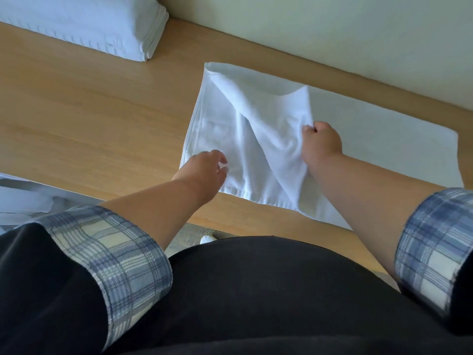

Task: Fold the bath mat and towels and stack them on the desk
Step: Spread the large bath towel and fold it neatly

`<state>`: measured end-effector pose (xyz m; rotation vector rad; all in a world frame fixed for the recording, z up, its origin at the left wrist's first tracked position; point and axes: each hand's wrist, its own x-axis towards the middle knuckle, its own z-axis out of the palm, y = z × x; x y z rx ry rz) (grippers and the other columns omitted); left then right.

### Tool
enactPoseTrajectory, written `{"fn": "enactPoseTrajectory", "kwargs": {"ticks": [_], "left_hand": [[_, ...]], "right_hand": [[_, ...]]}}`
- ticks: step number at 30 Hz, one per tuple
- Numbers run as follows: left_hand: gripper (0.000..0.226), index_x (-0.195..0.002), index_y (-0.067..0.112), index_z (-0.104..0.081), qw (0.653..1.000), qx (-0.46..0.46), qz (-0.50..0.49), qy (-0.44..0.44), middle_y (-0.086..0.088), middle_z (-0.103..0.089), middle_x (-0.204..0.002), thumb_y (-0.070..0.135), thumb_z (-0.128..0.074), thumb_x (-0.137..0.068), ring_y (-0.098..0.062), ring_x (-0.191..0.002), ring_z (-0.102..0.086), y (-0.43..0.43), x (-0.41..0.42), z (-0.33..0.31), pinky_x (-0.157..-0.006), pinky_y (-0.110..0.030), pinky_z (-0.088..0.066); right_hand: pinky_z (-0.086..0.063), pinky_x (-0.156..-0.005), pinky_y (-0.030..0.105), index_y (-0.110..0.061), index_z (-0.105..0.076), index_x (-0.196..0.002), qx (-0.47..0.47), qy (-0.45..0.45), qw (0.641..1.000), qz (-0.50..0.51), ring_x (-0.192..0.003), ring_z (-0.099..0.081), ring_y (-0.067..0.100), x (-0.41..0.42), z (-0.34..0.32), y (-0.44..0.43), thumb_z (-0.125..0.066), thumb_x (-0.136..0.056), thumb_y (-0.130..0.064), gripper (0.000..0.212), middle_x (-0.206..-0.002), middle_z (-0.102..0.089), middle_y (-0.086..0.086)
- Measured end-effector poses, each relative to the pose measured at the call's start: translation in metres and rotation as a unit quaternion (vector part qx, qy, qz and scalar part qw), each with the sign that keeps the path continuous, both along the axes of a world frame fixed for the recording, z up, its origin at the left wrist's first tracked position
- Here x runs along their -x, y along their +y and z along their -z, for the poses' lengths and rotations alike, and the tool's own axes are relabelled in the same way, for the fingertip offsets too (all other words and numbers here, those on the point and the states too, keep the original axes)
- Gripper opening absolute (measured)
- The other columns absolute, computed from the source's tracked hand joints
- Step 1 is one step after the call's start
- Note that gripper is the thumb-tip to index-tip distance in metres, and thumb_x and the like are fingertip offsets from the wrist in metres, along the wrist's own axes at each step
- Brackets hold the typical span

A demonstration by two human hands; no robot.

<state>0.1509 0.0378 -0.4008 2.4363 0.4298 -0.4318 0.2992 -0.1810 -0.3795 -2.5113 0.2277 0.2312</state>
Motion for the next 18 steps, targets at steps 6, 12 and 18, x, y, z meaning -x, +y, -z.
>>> {"fn": "enactPoseTrajectory", "kwargs": {"ticks": [6, 12, 18], "left_hand": [[0.040, -0.137, 0.036, -0.046, 0.996, -0.088, -0.001, 0.005, -0.001, -0.043, -0.141, 0.040, -0.050, -0.098, -0.024, -0.130, -0.039, -0.009, 0.001, 0.009, -0.102, -0.042, -0.040], [0.063, -0.139, 0.022, -0.039, 0.960, -0.053, -0.264, 0.083, -0.006, -0.051, -0.132, 0.054, -0.060, -0.089, -0.027, -0.114, -0.052, 0.022, -0.004, 0.015, -0.090, -0.040, -0.046], [0.013, -0.086, 0.025, -0.048, 0.979, -0.021, -0.189, 0.078, 0.001, -0.058, -0.076, 0.036, -0.051, -0.091, -0.017, -0.062, -0.055, 0.047, -0.006, 0.013, -0.049, -0.026, -0.032]], "right_hand": [[-0.043, -0.105, 0.036, -0.012, -0.056, -0.134, 0.012, 0.083, 0.991, 0.105, -0.124, -0.054, 0.034, -0.002, 0.006, -0.013, -0.052, -0.095, -0.013, 0.039, -0.136, -0.055, 0.015], [-0.042, -0.094, 0.027, -0.014, -0.057, -0.131, -0.091, -0.026, 0.951, -0.295, -0.104, -0.055, 0.013, 0.061, -0.013, 0.064, -0.051, -0.095, -0.011, 0.037, -0.117, -0.059, 0.003], [-0.029, -0.114, 0.035, -0.016, -0.035, -0.151, 0.022, 0.092, 0.943, -0.320, -0.140, -0.035, 0.026, 0.062, 0.012, 0.088, -0.056, -0.097, -0.026, 0.059, -0.152, -0.038, 0.010]]}}
